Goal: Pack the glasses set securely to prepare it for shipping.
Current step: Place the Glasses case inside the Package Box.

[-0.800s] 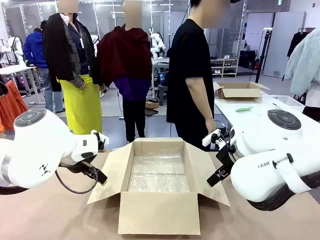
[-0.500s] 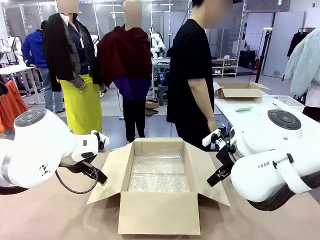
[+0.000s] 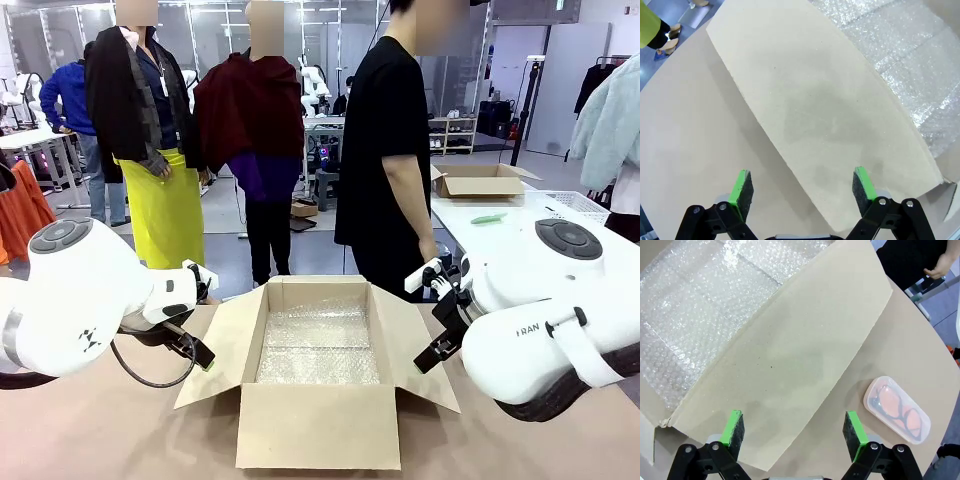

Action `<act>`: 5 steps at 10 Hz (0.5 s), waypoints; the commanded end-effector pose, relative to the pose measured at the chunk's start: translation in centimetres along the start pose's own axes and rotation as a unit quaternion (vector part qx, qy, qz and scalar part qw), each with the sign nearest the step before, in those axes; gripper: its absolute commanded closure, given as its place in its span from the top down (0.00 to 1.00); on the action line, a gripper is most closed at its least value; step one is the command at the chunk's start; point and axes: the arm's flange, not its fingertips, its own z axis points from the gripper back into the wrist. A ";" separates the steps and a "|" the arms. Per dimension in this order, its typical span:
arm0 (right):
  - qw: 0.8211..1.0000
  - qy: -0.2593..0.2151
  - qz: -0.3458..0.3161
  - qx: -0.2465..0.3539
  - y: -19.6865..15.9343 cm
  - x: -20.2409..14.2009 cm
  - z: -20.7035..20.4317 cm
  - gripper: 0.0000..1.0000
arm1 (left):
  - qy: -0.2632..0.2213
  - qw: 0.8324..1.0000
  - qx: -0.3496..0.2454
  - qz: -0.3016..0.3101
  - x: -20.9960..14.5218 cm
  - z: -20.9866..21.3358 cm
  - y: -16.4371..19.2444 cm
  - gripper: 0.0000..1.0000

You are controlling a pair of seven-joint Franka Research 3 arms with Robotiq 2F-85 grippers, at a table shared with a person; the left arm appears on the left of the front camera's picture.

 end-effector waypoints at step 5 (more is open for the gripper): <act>0.988 0.025 0.147 0.028 -6.8 0.3 6.9 1.00 | 0.006 0.994 -0.095 0.052 1.7 8.8 1.2 1.00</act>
